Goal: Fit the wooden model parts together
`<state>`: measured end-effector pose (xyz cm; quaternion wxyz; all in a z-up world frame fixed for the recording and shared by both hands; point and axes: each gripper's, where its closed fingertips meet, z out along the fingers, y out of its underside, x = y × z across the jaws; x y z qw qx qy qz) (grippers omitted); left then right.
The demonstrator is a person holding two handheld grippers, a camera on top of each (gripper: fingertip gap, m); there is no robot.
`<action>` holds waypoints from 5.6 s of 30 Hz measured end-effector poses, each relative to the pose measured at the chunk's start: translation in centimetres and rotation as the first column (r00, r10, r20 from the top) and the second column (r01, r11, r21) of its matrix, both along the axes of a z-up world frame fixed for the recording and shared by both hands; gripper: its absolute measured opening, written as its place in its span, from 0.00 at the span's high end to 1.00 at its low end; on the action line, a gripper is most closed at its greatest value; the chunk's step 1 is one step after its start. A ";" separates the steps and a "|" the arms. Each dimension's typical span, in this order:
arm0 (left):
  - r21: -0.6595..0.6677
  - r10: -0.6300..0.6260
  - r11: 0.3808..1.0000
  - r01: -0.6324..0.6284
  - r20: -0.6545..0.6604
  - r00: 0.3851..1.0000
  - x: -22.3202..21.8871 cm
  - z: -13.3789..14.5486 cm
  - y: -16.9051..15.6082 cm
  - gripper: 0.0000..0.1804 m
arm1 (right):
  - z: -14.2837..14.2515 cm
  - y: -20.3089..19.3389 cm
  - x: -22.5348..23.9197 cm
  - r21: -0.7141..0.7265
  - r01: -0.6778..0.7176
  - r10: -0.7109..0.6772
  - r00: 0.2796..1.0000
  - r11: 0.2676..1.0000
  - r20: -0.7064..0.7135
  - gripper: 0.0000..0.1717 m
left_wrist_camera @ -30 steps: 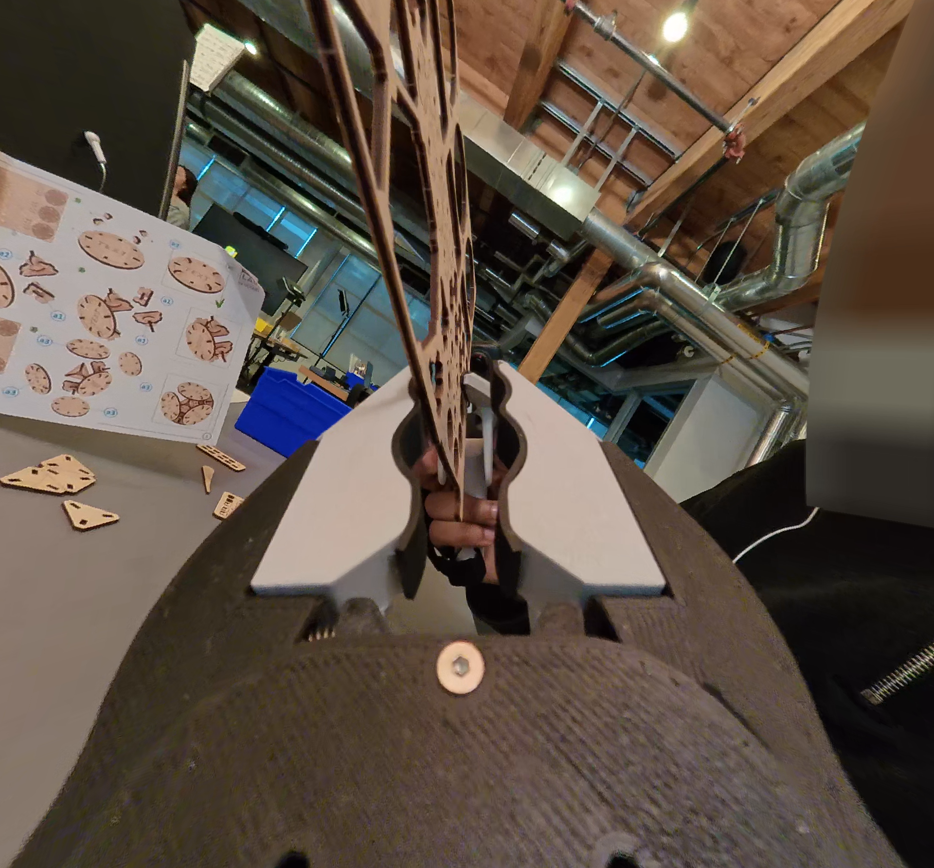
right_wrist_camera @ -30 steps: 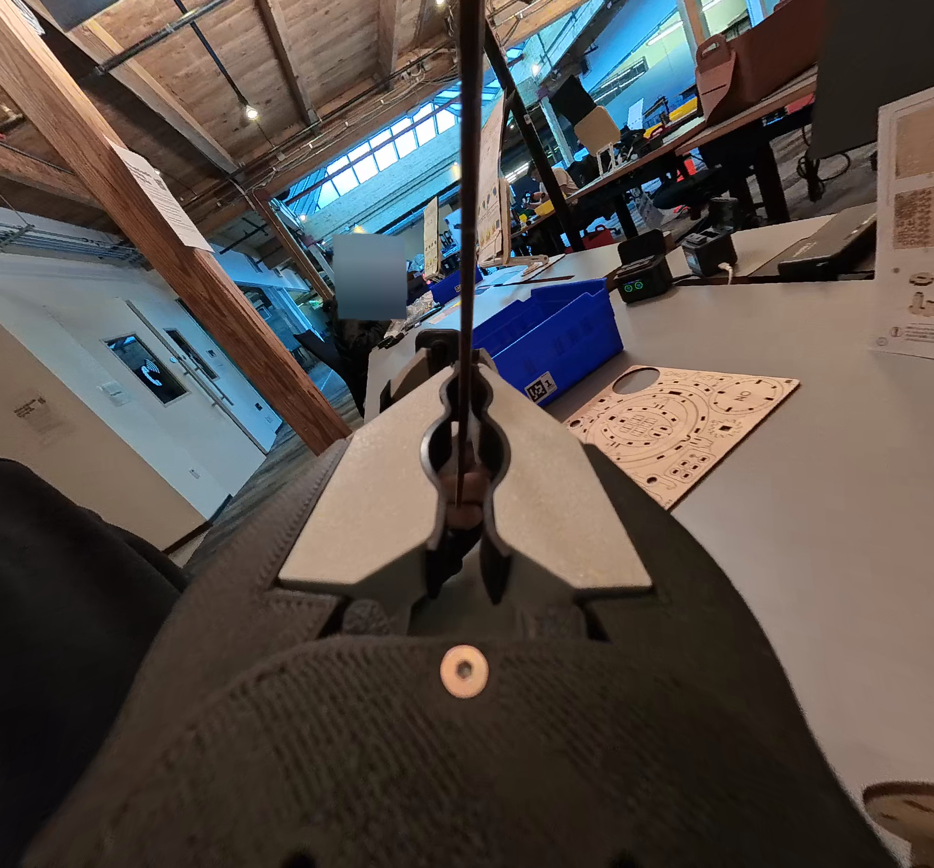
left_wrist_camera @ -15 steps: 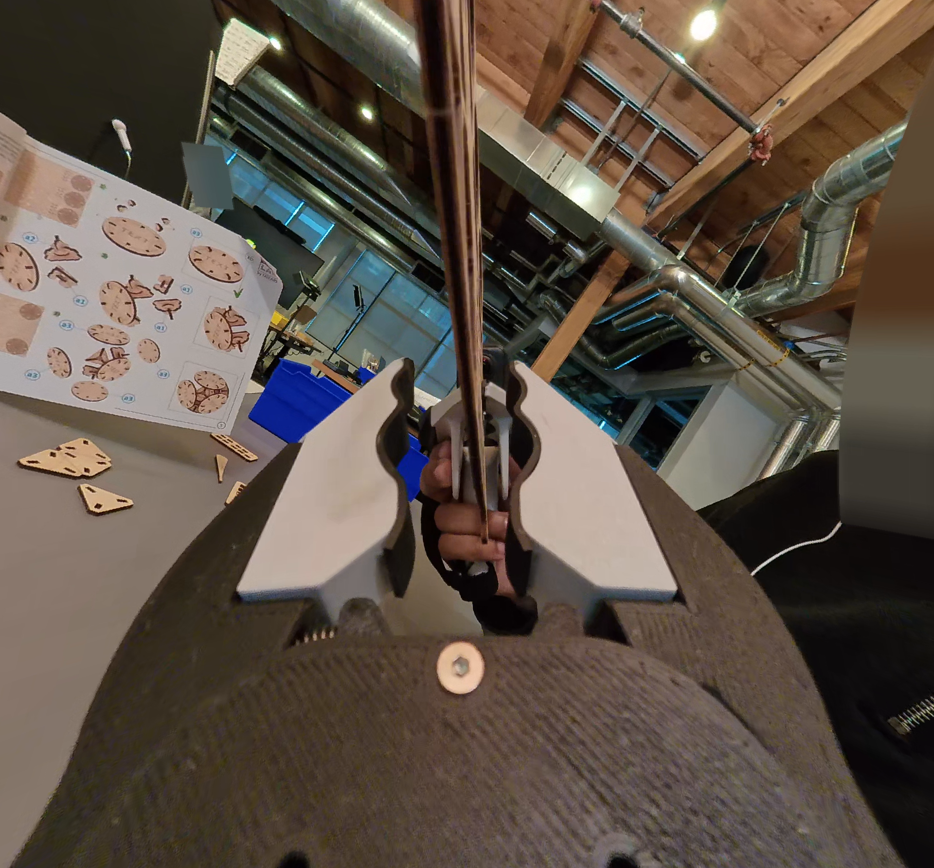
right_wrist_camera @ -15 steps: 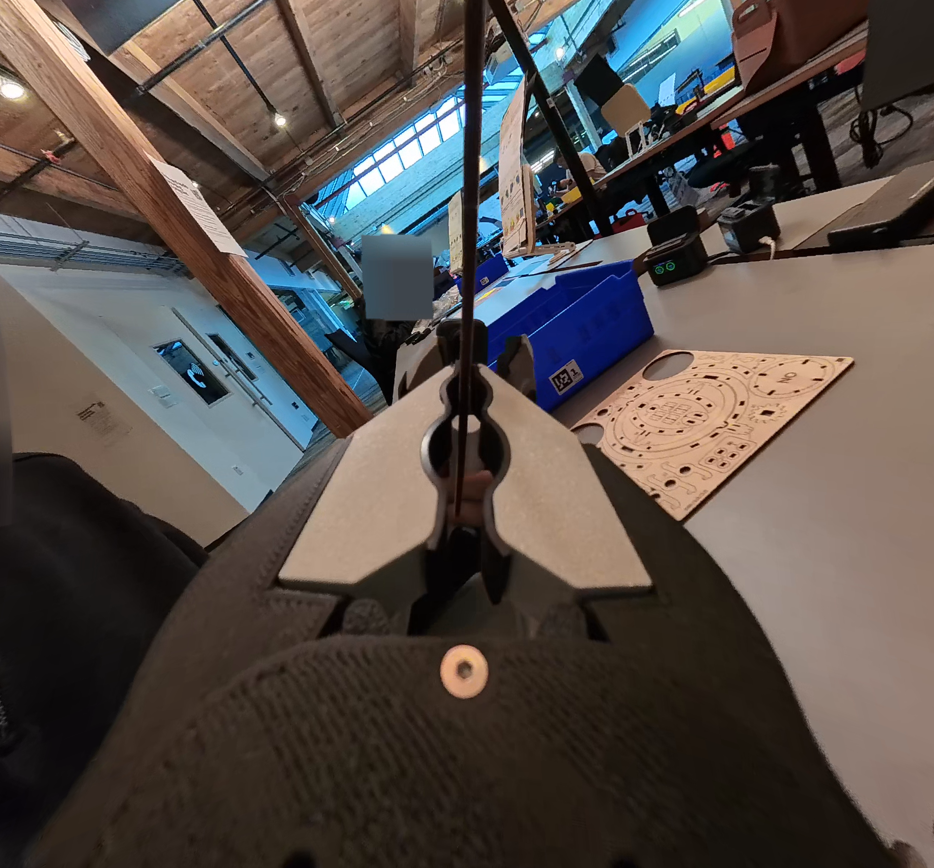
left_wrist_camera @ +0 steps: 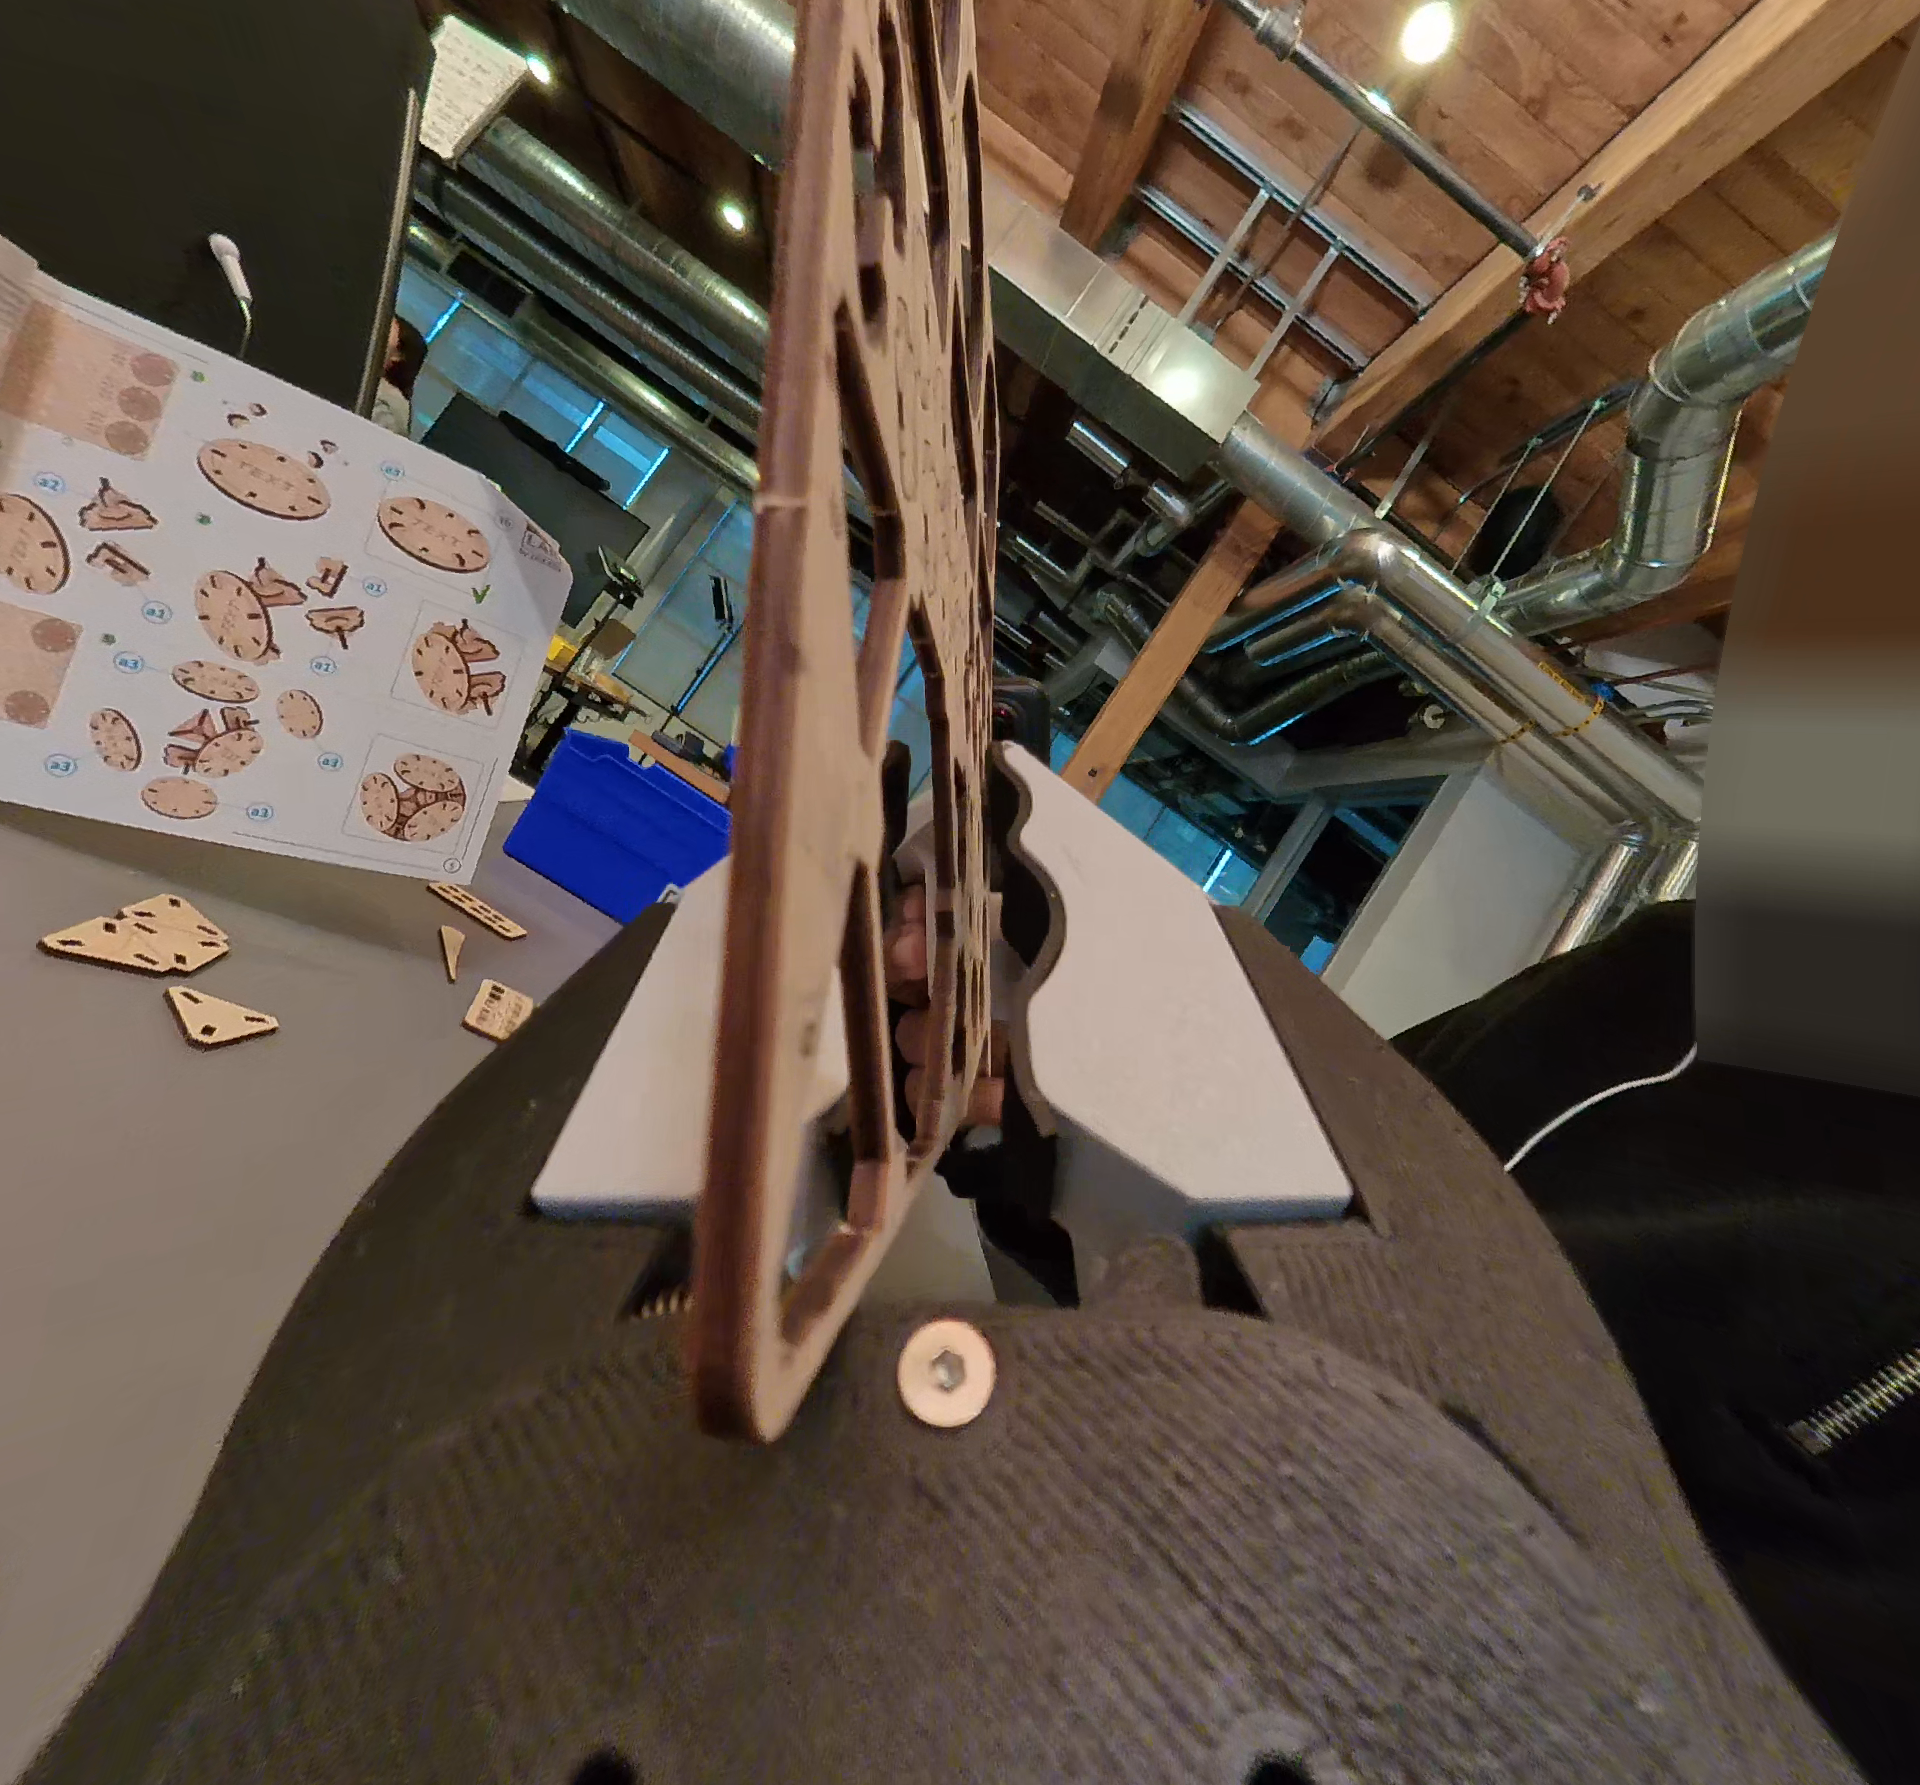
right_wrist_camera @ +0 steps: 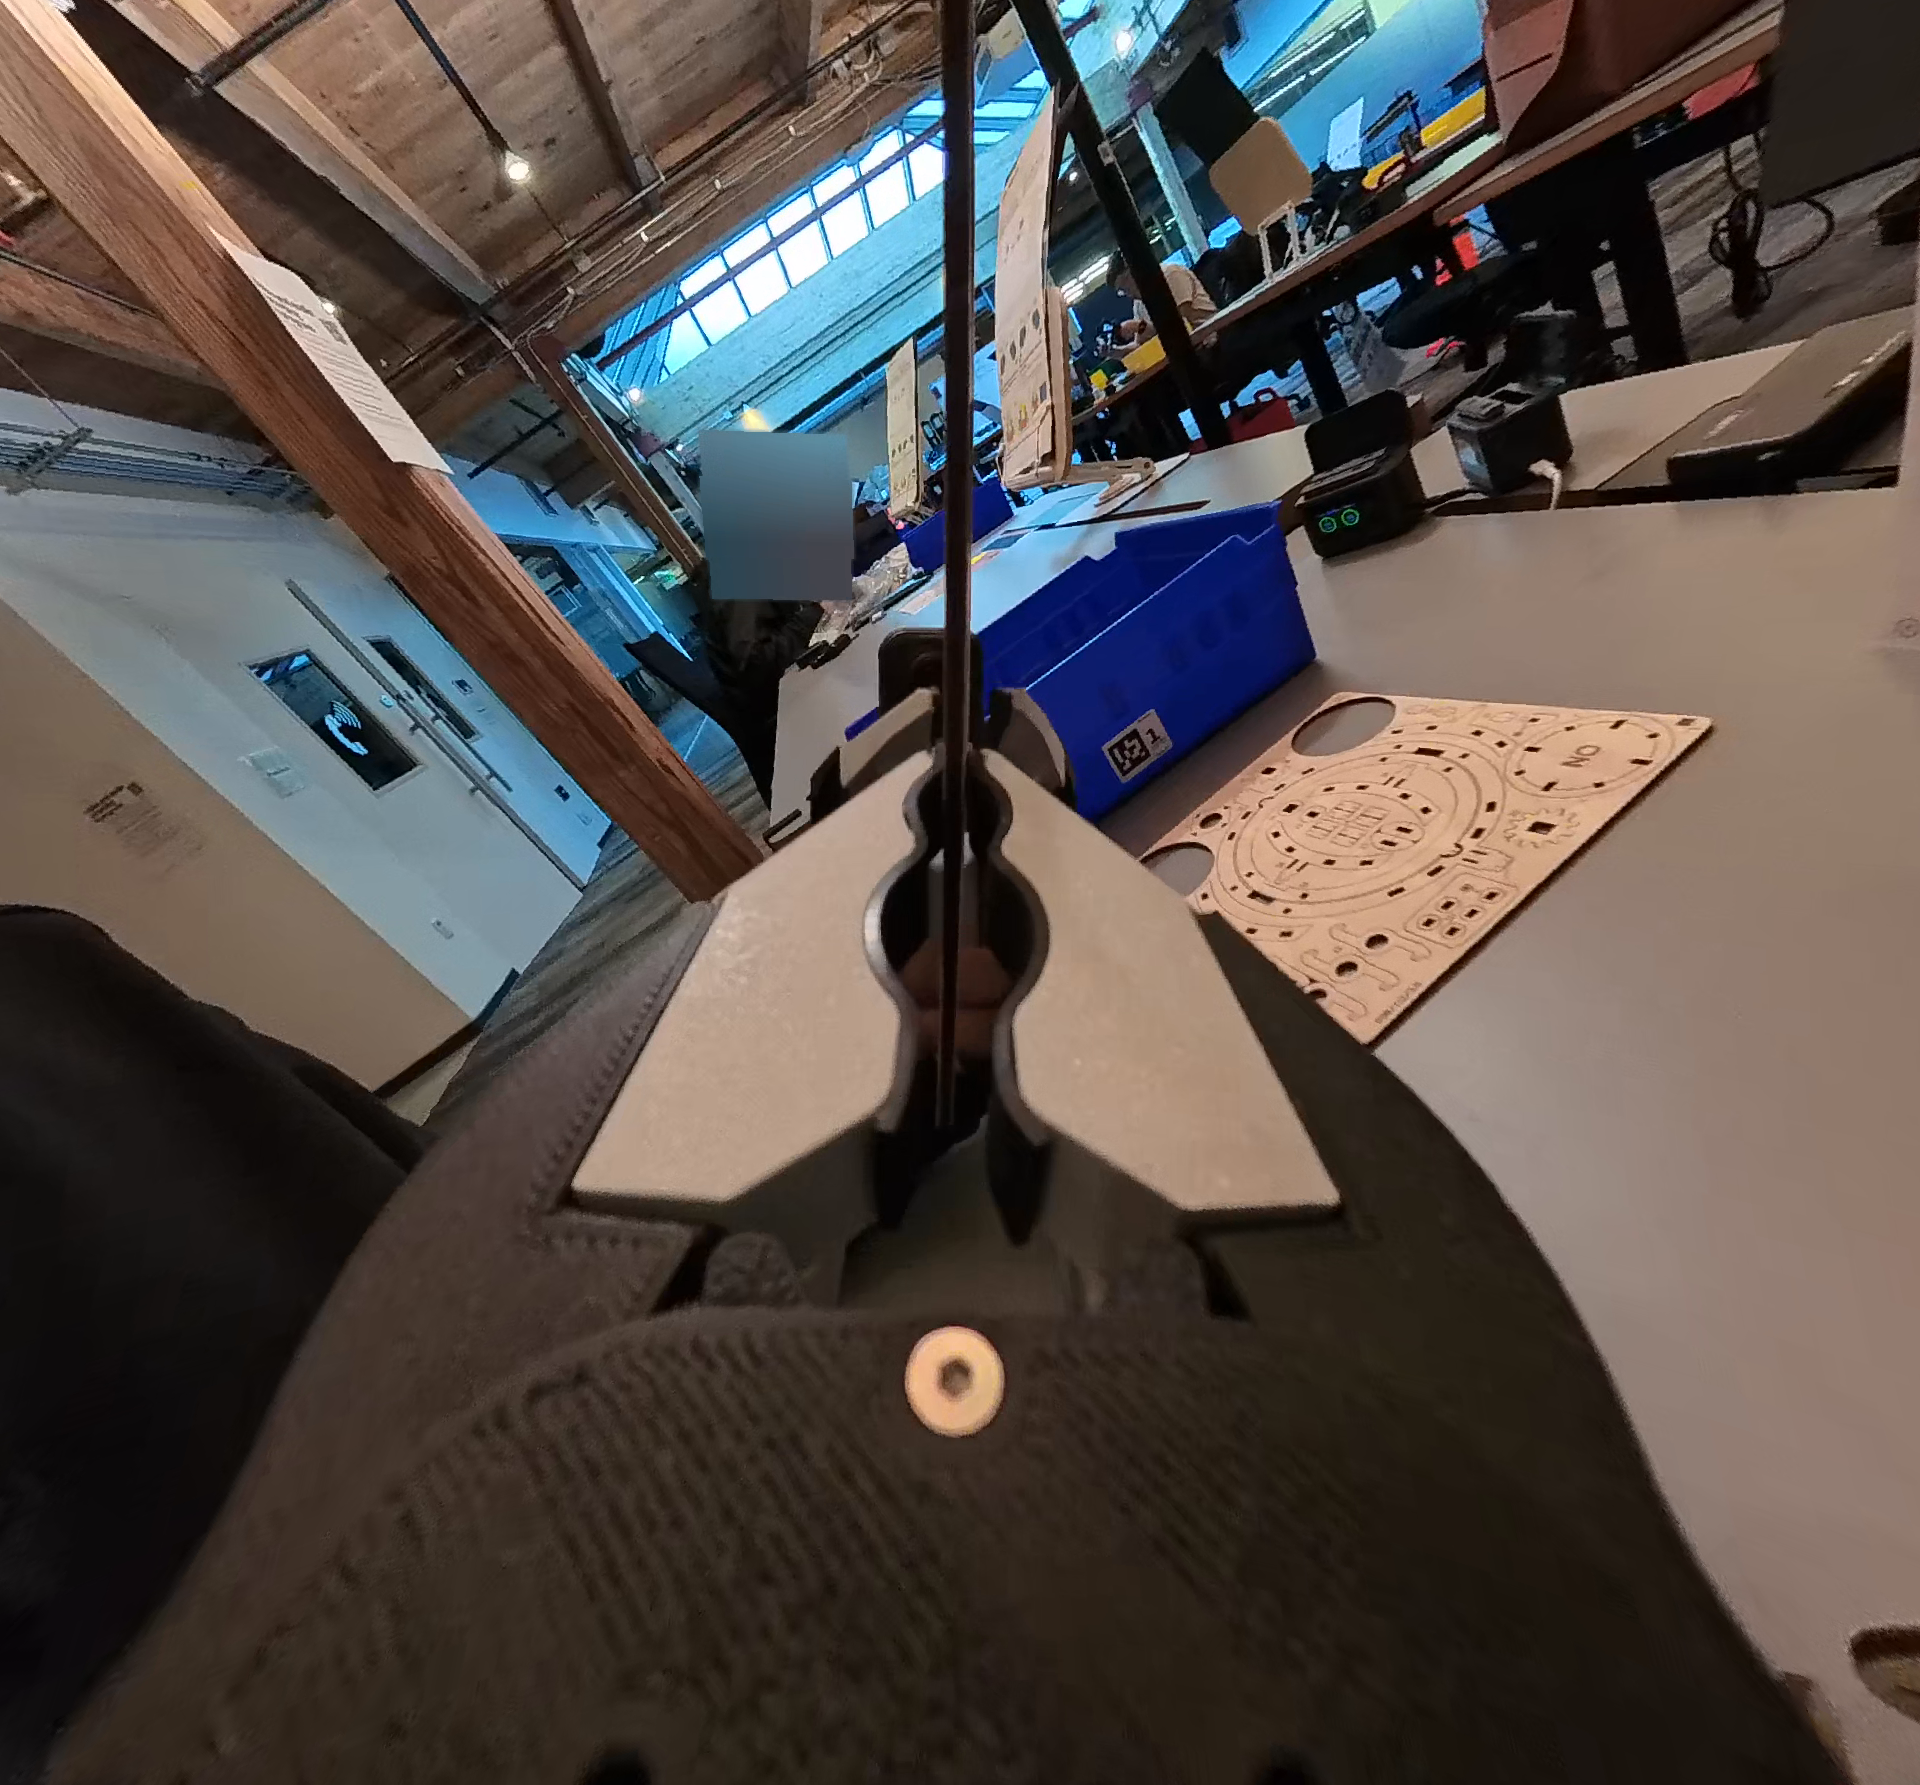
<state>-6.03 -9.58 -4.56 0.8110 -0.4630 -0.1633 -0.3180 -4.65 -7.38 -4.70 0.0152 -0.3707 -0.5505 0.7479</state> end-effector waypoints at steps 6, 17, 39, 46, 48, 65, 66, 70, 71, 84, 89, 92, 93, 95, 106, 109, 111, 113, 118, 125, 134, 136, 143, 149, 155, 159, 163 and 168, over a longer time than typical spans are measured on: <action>-0.041 -0.029 0.999 0.028 -0.033 0.999 0.8 -0.3 0.7 1.00 | 0.0 0.3 -0.1 -0.028 0.008 -0.008 1.000 1.000 0.012 1.00; -0.052 -0.019 0.999 0.017 -0.043 0.999 0.8 -0.3 0.9 1.00 | 0.0 0.6 -0.1 -0.048 0.015 -0.015 1.000 0.999 0.005 0.99; -0.022 0.000 1.000 0.000 0.006 1.000 0.0 -0.9 1.0 0.94 | -1.5 -0.5 -0.6 0.040 0.009 -0.011 0.999 0.999 0.044 0.99; -0.054 -0.042 0.998 0.040 -0.038 0.998 1.1 -1.3 1.7 1.00 | -1.5 -0.2 -0.4 0.008 -0.016 0.016 0.998 1.000 0.068 1.00; -0.052 -0.043 0.998 0.041 -0.032 0.999 1.1 -1.3 1.8 1.00 | -1.5 -0.2 -0.5 0.009 -0.014 0.013 0.997 1.000 0.071 1.00; -0.136 0.124 0.981 -0.140 -0.117 0.985 0.6 -1.5 2.7 1.00 | -2.2 1.0 -1.5 0.168 0.123 -0.131 0.991 0.978 0.034 0.94; -0.139 0.127 0.980 -0.143 -0.117 0.985 0.5 -1.6 2.7 1.00 | -2.3 1.0 -1.6 0.169 0.127 -0.135 0.990 0.977 0.036 0.94; -0.128 0.128 0.983 -0.134 -0.051 0.990 -0.2 -2.1 2.5 1.00 | -2.9 0.8 -2.3 0.209 0.157 -0.167 0.985 0.965 0.030 0.93; -0.126 0.133 0.982 -0.138 -0.046 0.990 -0.4 -2.1 2.4 1.00 | -2.9 0.8 -2.5 0.210 0.161 -0.171 0.985 0.964 0.031 0.93; -0.092 0.192 0.975 -0.204 -0.123 0.974 -1.7 -0.5 -3.0 1.00 | -3.0 -0.1 -2.2 0.302 0.226 -0.205 0.974 0.926 -0.099 0.71; -0.116 0.268 0.952 -0.283 -0.128 0.955 -3.0 -0.7 -6.3 1.00 | -4.2 0.0 -0.2 0.297 0.164 -0.152 0.986 0.941 -0.063 0.69; -0.214 0.236 0.940 -0.267 -0.159 0.959 -2.6 -1.7 -4.8 0.99 | -6.6 0.0 1.6 0.369 0.127 -0.124 0.992 0.921 -0.032 0.68; -0.250 0.222 0.933 -0.259 -0.168 0.960 -2.4 -2.1 -3.9 0.99 | -7.5 0.2 2.3 0.406 0.121 -0.121 0.992 0.906 -0.027 0.68; -0.290 0.203 0.925 -0.244 -0.166 0.965 -1.9 -2.7 -2.4 1.00 | -9.1 0.9 3.6 0.466 0.116 -0.122 0.992 0.877 -0.016 0.67; -0.351 0.196 0.931 -0.105 0.235 0.952 6.6 -9.0 0.0 1.00 | -12.1 3.1 8.6 0.387 0.015 -0.066 0.990 0.922 0.121 0.70; -0.428 0.244 0.891 -0.149 0.177 0.954 7.6 -9.7 1.4 1.00 | -12.0 2.7 8.5 0.361 -0.021 -0.031 0.990 0.932 0.137 0.70; -0.469 0.242 0.870 -0.151 0.140 0.960 8.0 -10.1 2.5 1.00 | -12.0 2.4 8.5 0.331 -0.053 -0.001 0.987 0.942 0.161 0.74; -0.484 0.245 0.861 -0.153 0.132 0.961 8.1 -10.3 3.3 1.00 | -12.3 2.6 8.3 0.302 -0.065 0.001 0.978 0.951 0.207 0.77; -0.477 0.258 0.864 -0.162 0.141 0.956 8.5 -10.3 3.5 1.00 | -11.9 3.0 8.5 0.132 -0.082 0.041 0.956 0.988 0.290 0.81; -0.488 0.239 0.859 -0.154 0.116 0.964 9.6 -10.4 3.9 1.00 | -12.2 1.6 8.7 0.057 -0.157 0.127 0.928 0.986 0.351 0.84; -0.489 0.227 0.863 -0.129 0.146 0.963 9.5 -10.6 3.9 1.00 | -12.2 1.5 8.4 0.028 -0.164 0.142 0.919 0.986 0.368 0.84; -0.491 0.215 0.863 -0.117 0.148 0.965 9.7 -10.6 4.0 1.00 | -12.0 1.6 8.2 0.008 -0.153 0.140 0.921 0.988 0.363 0.84; -0.485 0.198 0.869 -0.097 0.163 0.967 9.8 -10.6 4.0 1.00 | -11.8 1.7 8.1 -0.034 -0.156 0.157 0.915 0.987 0.373 0.90; -0.472 0.188 0.878 -0.082 0.182 0.965 9.8 -10.5 3.9 1.00 | -11.7 1.6 8.1 -0.066 -0.175 0.187 0.906 0.982 0.379 0.91; -0.492 0.225 0.861 -0.132 0.133 0.965 10.0 -10.6 3.8 0.98 | -11.9 1.4 8.1 -0.049 -0.178 0.183 0.905 0.983 0.385 0.90; -0.494 0.214 0.862 -0.109 0.160 0.964 9.9 -10.7 3.8 0.98 | -12.1 1.4 8.0 -0.045 -0.175 0.179 0.902 0.984 0.394 0.90; -0.503 0.214 0.859 -0.099 0.176 0.961 9.9 -10.9 3.8 1.00 | -12.3 1.4 7.9 -0.041 -0.174 0.175 0.897 0.984 0.407 0.90; -0.508 0.218 0.857 -0.085 0.208 0.953 9.6 -11.2 3.7 0.98 | -12.5 1.2 7.7 -0.046 -0.164 0.167 0.890 0.985 0.424 0.90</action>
